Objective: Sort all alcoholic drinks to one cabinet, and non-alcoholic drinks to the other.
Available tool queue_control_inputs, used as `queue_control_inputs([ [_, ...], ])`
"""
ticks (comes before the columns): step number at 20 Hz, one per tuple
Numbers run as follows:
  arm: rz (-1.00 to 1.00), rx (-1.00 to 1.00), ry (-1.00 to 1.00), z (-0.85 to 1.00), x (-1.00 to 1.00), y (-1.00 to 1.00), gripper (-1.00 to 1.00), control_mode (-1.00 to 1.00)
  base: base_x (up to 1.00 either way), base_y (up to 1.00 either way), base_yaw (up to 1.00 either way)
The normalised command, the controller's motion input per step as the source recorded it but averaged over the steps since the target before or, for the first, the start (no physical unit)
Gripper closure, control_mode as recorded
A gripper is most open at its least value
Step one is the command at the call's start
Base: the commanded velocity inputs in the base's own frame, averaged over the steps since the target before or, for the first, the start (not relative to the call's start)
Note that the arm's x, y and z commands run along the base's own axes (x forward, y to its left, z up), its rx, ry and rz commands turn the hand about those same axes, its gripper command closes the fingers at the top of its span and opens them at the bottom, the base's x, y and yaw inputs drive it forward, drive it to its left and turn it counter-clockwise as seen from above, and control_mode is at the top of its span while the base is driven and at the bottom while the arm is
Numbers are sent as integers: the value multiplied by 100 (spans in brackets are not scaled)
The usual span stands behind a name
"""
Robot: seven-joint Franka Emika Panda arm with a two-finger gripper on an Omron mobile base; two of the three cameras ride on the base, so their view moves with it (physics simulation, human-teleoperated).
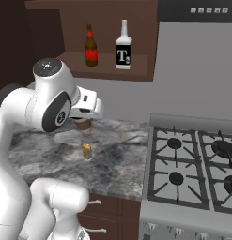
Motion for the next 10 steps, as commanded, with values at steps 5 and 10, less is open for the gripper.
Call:
queue_control_inputs([
  [5, 0, 0, 0, 0, -1, 1, 100, 100, 0, 0, 0],
  [10, 0, 0, 0, 0, 0, 0, 100, 100, -13, 0, 0],
])
